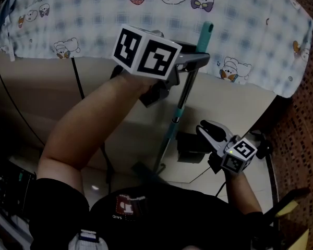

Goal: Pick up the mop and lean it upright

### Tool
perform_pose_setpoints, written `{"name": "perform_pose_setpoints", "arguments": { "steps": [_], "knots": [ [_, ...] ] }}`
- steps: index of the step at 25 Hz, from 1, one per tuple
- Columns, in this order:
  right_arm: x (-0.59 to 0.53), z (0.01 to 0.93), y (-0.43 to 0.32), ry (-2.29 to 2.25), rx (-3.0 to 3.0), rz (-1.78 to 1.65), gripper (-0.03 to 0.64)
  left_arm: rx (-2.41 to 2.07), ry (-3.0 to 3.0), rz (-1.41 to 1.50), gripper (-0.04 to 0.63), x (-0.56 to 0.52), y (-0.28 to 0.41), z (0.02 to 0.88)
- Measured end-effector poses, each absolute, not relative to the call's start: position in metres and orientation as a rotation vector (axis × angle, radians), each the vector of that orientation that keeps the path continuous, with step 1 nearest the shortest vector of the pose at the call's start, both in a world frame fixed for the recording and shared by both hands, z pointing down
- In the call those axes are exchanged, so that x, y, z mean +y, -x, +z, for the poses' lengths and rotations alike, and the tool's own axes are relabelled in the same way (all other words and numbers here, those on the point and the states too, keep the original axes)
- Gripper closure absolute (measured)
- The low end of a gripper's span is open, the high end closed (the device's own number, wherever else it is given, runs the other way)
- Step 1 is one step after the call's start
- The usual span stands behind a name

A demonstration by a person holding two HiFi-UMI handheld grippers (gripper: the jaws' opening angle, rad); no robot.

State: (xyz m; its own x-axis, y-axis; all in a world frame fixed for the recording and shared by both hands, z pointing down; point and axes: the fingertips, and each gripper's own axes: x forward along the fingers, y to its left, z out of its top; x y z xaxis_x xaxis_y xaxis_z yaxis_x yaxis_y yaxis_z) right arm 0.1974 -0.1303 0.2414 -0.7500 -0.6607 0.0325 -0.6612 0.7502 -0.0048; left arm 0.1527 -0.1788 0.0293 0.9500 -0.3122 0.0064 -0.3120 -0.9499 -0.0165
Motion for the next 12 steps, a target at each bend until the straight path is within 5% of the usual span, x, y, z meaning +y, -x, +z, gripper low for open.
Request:
{"name": "perform_pose_setpoints", "arguments": {
  "steps": [12],
  "knots": [
    [-0.158, 0.244, -0.14, -0.975, -2.881, 0.007, 0.411, 0.45, 3.09, -0.028, 0.48, -0.167, -0.167, 0.031]
  ]
}}
